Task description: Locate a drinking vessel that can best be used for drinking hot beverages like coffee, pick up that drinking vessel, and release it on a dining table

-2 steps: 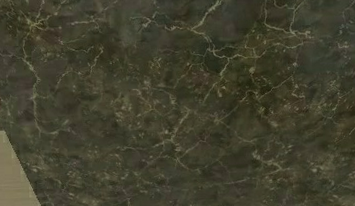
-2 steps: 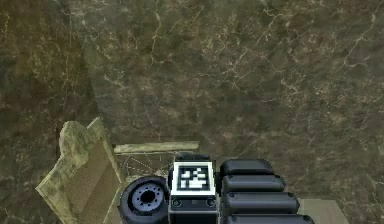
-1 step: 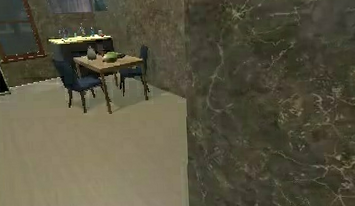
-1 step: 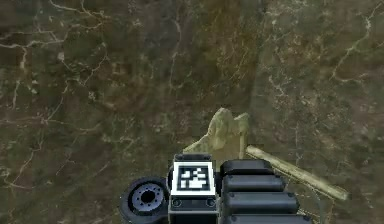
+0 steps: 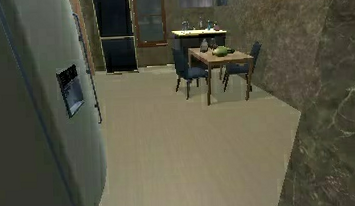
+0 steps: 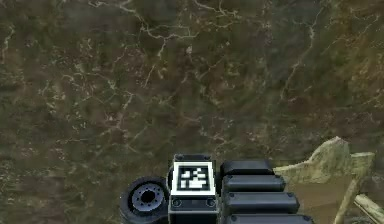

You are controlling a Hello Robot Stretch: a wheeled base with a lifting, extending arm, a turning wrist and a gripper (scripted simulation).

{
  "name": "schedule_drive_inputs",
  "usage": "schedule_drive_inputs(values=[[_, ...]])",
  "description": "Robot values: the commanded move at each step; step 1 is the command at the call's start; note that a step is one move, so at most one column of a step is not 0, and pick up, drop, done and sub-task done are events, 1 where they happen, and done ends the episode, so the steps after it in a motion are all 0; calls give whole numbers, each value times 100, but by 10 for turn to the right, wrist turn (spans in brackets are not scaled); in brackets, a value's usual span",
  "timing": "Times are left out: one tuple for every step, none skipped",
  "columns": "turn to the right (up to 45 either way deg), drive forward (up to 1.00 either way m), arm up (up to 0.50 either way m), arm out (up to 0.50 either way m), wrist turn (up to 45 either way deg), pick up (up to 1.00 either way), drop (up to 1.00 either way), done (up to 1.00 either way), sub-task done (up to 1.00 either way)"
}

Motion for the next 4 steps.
schedule_drive_inputs(values=[[0, 90, 0, 0, 0, 0, 0, 0, 0], [-90, 0, 0, 0, 0, 0, 0, 0, 0], [0, 100, 0, 0, 0, 0, 0, 0, 0], [-30, 0, 0, 0, 0, 0, 0, 0, 0]])
